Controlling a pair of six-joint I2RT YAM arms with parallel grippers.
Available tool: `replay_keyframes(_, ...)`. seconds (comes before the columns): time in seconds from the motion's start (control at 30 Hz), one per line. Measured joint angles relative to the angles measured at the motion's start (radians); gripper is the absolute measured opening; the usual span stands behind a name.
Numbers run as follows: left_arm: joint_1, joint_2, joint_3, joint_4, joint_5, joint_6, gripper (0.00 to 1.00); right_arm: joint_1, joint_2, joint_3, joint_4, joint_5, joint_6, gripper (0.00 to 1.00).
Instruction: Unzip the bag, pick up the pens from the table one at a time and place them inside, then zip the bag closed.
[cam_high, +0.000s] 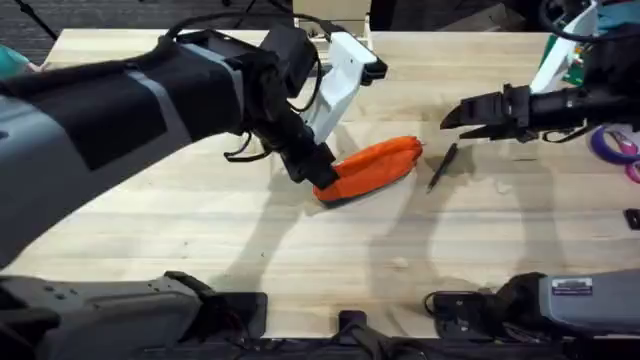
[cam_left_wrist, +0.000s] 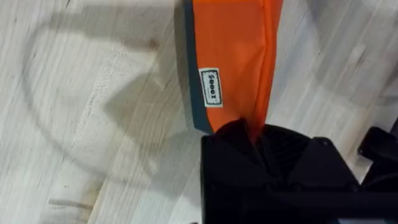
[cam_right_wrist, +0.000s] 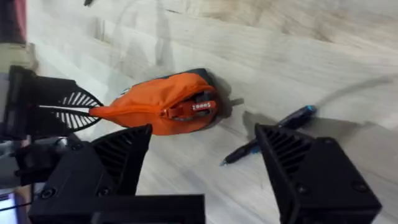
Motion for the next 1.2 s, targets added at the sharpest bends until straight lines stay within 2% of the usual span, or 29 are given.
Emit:
replay_keyframes(0.4,0.000,0.000,0.000,-0.001,0.000,0.000,0.043,0.014,0.139,0.000,0.002,-0.146,-0.034,0.996)
replay_keyframes(0.8,0.000,0.000,0.000,-0.002,0.000,0.000,0.042,0.149,0.176,0.000,0.015,-0.153,-0.068,0.996)
replay_keyframes(1.03,0.000,0.000,0.000,-0.003,0.000,0.000,0.043,0.165,0.176,0.000,0.028,-0.133,-0.076,0.995)
replay_keyframes(1.2,0.000,0.000,0.000,-0.003,0.000,0.000,0.042,0.165,0.176,0.000,0.031,-0.131,-0.082,0.897)
